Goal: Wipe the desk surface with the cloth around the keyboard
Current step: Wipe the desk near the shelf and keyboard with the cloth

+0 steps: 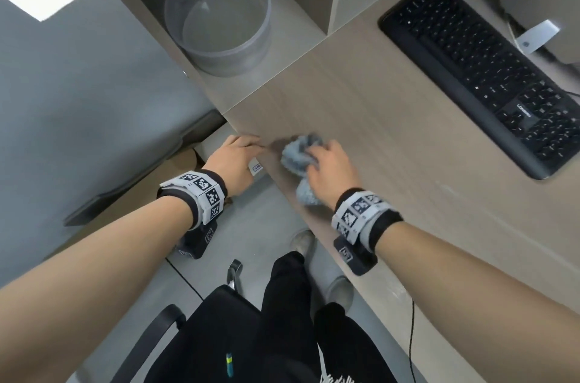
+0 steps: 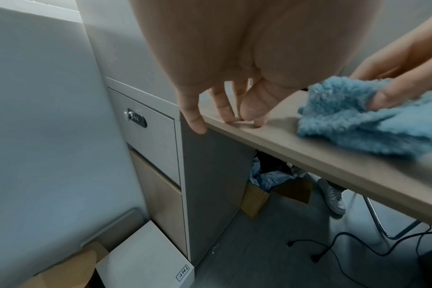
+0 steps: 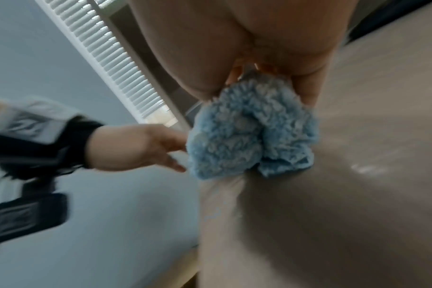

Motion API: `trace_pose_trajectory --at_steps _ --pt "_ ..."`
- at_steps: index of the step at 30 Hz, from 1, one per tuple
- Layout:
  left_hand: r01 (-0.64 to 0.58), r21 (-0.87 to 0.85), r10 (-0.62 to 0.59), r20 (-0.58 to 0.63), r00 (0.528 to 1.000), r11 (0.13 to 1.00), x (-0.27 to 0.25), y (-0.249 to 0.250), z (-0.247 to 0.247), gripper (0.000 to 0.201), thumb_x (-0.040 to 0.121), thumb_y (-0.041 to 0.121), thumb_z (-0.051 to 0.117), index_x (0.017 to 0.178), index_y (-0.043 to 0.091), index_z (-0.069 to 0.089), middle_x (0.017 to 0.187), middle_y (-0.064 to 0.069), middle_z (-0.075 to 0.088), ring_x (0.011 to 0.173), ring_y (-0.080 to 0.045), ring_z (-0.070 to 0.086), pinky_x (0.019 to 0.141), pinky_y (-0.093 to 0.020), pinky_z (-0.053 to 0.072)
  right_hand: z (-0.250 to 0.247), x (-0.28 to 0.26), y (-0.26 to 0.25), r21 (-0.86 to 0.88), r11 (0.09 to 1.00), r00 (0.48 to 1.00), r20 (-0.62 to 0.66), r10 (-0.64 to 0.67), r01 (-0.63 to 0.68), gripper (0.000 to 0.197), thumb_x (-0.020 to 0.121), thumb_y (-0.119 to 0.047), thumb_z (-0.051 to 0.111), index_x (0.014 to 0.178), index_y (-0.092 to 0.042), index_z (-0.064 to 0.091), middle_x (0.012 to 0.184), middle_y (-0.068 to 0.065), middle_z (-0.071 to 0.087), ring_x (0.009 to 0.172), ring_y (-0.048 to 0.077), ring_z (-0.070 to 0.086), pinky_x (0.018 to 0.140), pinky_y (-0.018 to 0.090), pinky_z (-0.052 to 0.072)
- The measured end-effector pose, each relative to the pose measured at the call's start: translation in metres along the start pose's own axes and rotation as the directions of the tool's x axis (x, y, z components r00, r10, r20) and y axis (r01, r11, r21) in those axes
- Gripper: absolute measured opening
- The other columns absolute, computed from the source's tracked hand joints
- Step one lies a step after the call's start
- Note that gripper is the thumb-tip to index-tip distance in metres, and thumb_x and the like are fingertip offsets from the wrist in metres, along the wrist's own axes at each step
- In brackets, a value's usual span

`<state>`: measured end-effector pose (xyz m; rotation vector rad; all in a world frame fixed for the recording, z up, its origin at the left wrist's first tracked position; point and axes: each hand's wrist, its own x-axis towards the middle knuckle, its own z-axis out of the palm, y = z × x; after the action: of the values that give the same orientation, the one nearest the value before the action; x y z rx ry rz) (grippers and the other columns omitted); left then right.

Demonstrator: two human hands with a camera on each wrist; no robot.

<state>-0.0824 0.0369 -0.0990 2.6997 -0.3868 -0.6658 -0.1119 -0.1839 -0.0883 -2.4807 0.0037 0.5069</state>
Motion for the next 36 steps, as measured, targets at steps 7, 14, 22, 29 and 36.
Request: trace_pose_trajectory --at_steps 7,14,22,29,36 --pt "0.059 0.045 -0.06 0.019 0.998 0.997 -0.003 0.012 0.001 0.069 0.066 -0.005 0.043 0.131 0.016 0.057 0.146 -0.001 0.045 0.135 -0.027 0.034 0.11 -0.046 0.034 0.029 -0.014 -0.01 -0.104 0.986 0.962 0.253 -0.102 0.132 0.034 0.09 -0.018 0.052 0.122 -0.025 0.063 0.125 0.008 0.049 0.106 0.032 0.057 0.09 0.041 0.049" --pt "0.21 0.101 -0.218 0.076 0.973 0.972 0.024 0.046 -0.014 0.056 0.077 0.006 0.047 0.132 0.011 0.052 0.146 -0.006 0.043 0.134 -0.035 0.036 0.111 -0.043 0.034 -0.027 -0.043 0.033 0.059 0.998 0.993 -0.115 0.018 -0.011 0.027 0.093 -0.016 0.052 0.117 -0.019 0.063 0.108 0.002 0.046 0.086 0.022 0.051 0.072 0.034 0.045" --pt "0.008 0.157 -0.018 0.062 0.998 0.988 0.083 0.143 -0.003 0.062 0.077 0.003 0.048 0.138 0.014 0.045 0.158 -0.008 0.026 0.141 -0.034 0.027 0.115 -0.035 0.025 -0.112 -0.083 0.179 0.083 0.849 0.795 -0.313 0.519 -0.522 0.047 0.094 -0.016 0.052 0.14 -0.016 0.045 0.138 0.015 0.042 0.124 0.037 0.039 0.103 0.041 0.036" --pt "0.0 0.176 -0.024 0.137 0.99 0.984 0.114 0.177 0.008 0.073 0.075 0.007 0.049 0.145 0.024 0.037 0.161 -0.003 0.018 0.144 -0.033 0.019 0.118 -0.035 0.022 -0.064 -0.08 0.166 -0.14 0.886 0.894 -0.157 0.421 -0.442 0.077 0.083 0.004 0.05 0.15 -0.023 0.023 0.161 0.014 0.009 0.147 0.039 0.007 0.119 0.052 0.017" --pt "0.013 0.289 -0.054 0.134 0.99 0.957 0.119 0.189 0.006 0.063 0.073 0.008 0.048 0.136 0.017 0.045 0.147 -0.01 0.037 0.13 -0.038 0.034 0.112 -0.041 0.031 -0.06 -0.11 0.17 0.013 0.988 0.977 -0.15 0.151 -0.151 0.05 0.08 0.002 0.056 0.127 -0.013 0.062 0.136 0.016 0.054 0.117 0.039 0.047 0.1 0.041 0.044"
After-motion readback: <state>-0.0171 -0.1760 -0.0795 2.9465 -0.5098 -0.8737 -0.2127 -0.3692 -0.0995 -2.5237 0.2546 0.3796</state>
